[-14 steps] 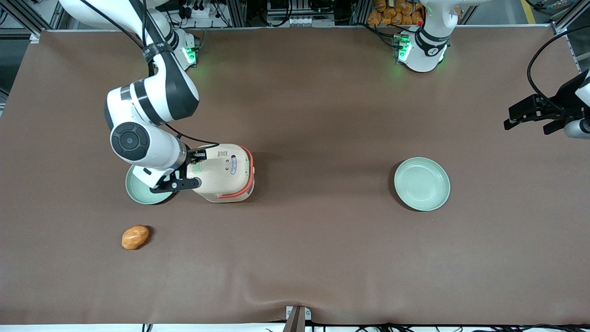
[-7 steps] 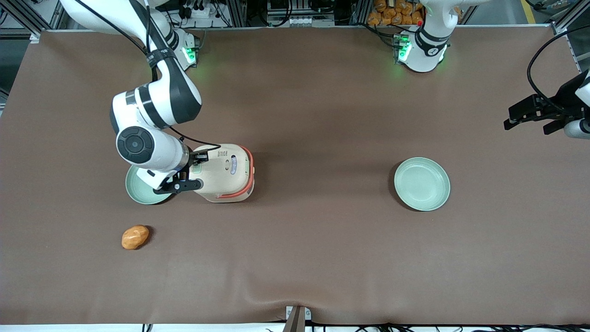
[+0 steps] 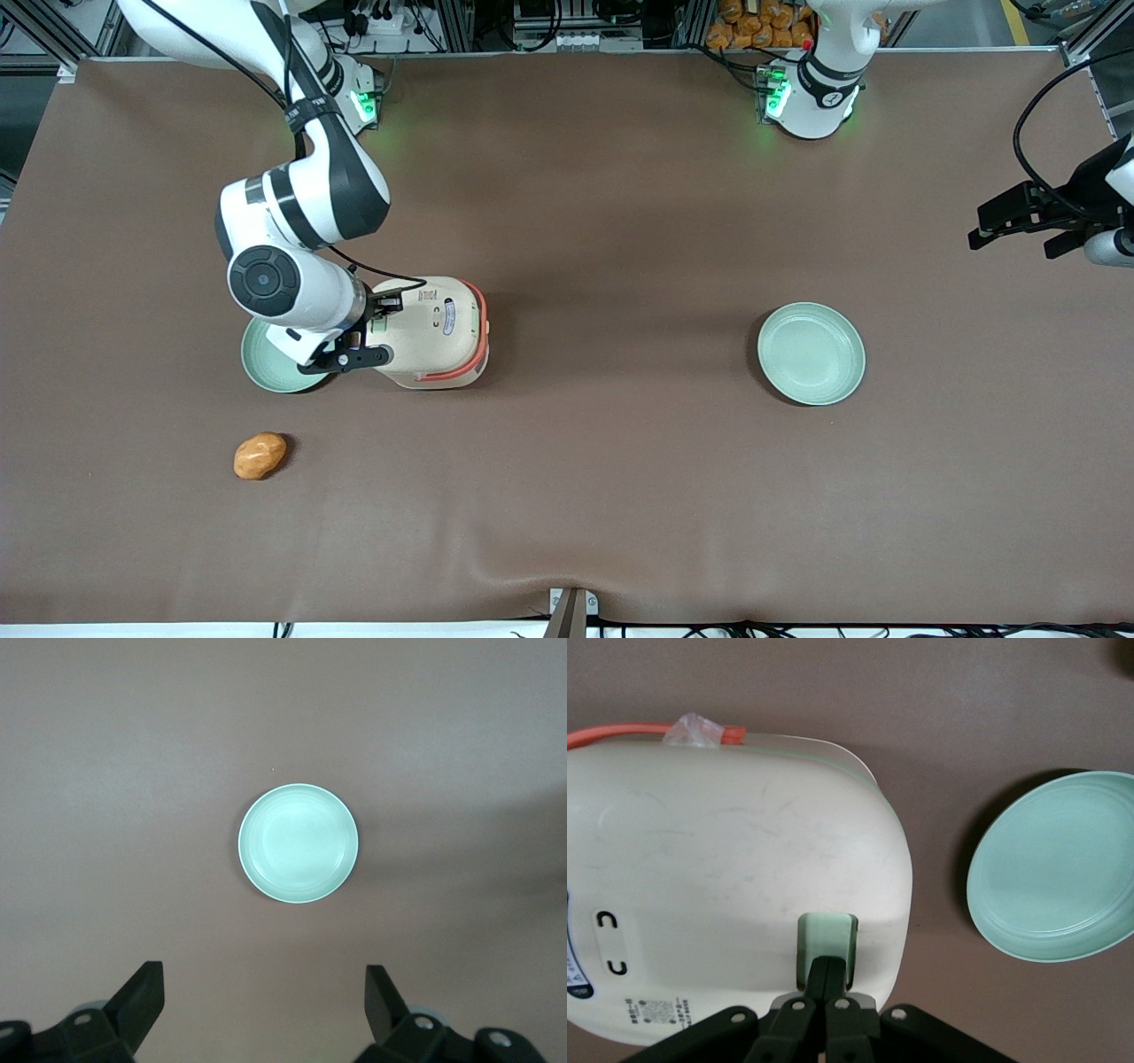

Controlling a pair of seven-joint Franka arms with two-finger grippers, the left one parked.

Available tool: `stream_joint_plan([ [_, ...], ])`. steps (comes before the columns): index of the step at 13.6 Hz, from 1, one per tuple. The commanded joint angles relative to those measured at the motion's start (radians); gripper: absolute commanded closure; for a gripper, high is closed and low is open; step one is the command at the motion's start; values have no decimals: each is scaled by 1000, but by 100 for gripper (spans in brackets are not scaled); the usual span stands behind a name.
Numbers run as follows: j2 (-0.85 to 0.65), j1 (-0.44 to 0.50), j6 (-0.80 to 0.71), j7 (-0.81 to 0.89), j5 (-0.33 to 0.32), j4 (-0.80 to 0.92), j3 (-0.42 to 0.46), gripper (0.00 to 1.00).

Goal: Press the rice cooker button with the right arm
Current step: 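Press down on the lid button with the closed right gripper, then lift the right gripper away as the white lid springs open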

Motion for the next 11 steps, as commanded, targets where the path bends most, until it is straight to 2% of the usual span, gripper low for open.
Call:
stream_joint_plan([
  [1,-4,-6,15,-1,13,-4,5,96],
  [3,-48,-5,-35,-4,21,14,8,91],
  [7,-71,-9,-224,-7,41,173,27,78],
  [8,-79,-11,-256,-7,41,207,27,70],
  [10,-91,-18,-311,-7,42,276,28,48],
  [11,-102,-18,-331,-7,42,299,28,41],
])
